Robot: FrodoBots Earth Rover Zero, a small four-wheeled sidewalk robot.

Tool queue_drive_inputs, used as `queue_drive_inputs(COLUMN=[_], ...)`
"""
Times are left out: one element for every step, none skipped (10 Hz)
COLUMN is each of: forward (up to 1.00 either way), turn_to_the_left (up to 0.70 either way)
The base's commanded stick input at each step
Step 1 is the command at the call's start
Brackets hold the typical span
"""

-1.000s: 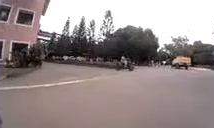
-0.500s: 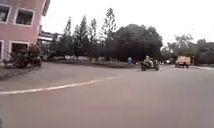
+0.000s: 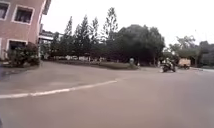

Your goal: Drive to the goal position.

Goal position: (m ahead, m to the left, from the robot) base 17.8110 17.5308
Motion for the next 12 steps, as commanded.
queue_drive_inputs(forward=[1.0,1.0,1.0,1.0,1.0,1.0,1.0,1.0,1.0,1.0,1.0,1.0], turn_to_the_left=[0.0,0.0,0.0,0.0,0.0,0.0,0.0,0.0,0.0,0.0,0.0,0.0])
